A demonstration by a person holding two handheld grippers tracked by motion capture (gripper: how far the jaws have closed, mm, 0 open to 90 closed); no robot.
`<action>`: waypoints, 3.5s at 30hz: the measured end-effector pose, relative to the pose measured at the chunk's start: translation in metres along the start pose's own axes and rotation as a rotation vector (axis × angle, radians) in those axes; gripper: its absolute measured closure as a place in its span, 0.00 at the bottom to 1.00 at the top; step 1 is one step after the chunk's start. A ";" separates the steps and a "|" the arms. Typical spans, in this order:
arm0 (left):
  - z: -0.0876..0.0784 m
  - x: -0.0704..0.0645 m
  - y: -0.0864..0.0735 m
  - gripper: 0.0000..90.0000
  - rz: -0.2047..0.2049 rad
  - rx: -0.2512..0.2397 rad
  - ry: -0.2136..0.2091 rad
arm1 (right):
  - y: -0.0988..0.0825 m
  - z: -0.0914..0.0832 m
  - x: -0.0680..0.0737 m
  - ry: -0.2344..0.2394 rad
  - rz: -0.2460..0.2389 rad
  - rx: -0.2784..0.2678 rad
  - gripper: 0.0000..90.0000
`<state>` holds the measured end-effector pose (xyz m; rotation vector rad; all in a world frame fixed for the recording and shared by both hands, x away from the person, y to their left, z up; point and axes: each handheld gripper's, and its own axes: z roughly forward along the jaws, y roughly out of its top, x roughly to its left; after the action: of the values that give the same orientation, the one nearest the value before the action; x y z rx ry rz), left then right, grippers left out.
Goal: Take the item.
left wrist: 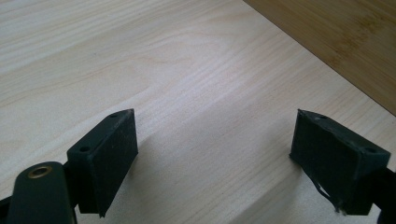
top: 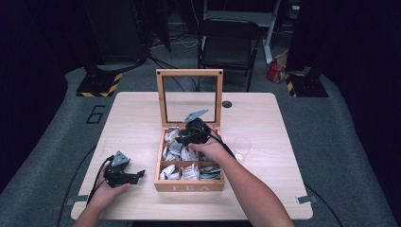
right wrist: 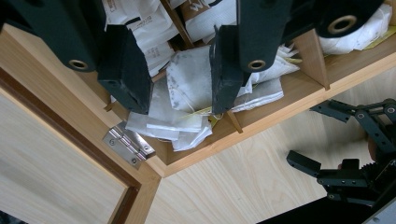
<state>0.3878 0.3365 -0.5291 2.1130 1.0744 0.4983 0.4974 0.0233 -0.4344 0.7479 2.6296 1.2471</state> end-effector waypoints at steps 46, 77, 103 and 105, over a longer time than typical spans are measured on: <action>0.000 0.001 0.000 0.16 0.008 0.005 -0.001 | 0.002 -0.002 0.006 0.068 -0.018 0.032 0.99; 0.000 0.001 0.000 0.16 0.007 0.007 -0.002 | 0.025 -0.028 0.024 0.088 -0.101 -0.024 1.00; 0.000 0.000 0.000 0.16 0.000 0.002 -0.002 | 0.025 -0.071 0.013 0.040 -0.107 -0.072 1.00; 0.000 0.000 0.000 0.16 0.000 0.001 -0.002 | 0.024 -0.074 0.012 0.034 -0.100 -0.073 1.00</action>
<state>0.3878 0.3366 -0.5289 2.1142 1.0743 0.4959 0.4720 -0.0091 -0.3671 0.5818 2.5966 1.3316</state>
